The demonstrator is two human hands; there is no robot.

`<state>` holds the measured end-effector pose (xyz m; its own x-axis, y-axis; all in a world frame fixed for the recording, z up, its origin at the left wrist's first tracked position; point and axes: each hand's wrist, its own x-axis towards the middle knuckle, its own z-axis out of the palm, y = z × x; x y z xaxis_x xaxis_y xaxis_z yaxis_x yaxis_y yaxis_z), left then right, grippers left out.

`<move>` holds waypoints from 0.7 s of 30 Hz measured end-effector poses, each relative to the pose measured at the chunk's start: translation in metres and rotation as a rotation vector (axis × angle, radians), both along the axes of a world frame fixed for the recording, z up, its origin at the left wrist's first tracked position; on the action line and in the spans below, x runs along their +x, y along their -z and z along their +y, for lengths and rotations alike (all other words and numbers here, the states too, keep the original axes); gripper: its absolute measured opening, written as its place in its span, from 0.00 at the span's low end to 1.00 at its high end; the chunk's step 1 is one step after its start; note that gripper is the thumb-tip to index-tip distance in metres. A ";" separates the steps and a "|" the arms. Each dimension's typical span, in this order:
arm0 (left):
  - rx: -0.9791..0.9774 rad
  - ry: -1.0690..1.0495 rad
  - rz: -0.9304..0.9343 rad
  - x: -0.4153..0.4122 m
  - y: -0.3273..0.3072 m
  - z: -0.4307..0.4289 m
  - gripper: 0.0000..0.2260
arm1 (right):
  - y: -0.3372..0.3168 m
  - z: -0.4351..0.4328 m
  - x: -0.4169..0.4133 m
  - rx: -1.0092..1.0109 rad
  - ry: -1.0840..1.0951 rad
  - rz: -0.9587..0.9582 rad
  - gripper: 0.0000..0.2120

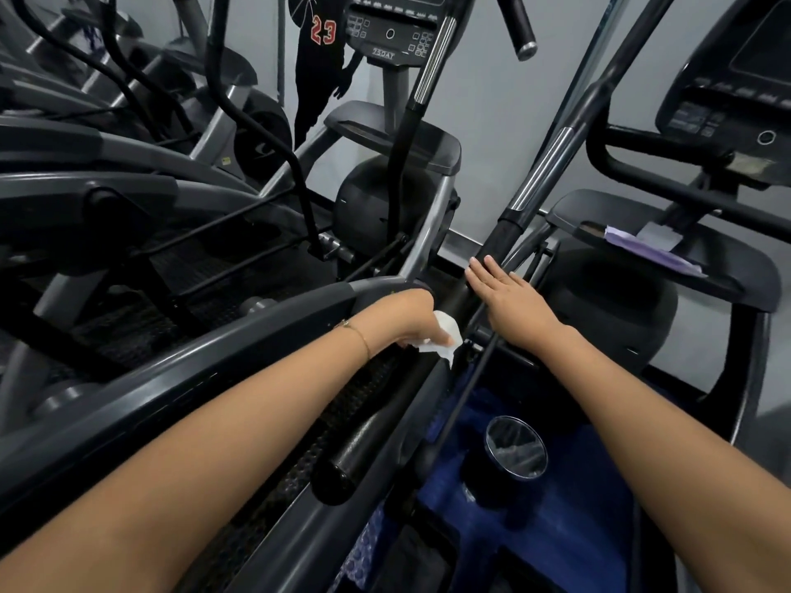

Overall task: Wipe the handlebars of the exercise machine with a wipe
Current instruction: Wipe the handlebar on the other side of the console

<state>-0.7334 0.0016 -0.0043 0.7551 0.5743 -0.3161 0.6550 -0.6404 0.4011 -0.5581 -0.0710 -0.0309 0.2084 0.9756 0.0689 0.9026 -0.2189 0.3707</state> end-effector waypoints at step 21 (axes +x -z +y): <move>-0.320 -0.249 -0.542 -0.093 0.040 -0.028 0.31 | 0.006 -0.017 -0.062 0.437 -0.220 0.774 0.06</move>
<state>-0.8261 -0.0260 -0.0440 0.7120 0.6930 -0.1134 0.4207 -0.2917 0.8590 -0.6199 -0.0876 -0.0367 0.1629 0.9188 0.3595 0.9026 0.0084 -0.4305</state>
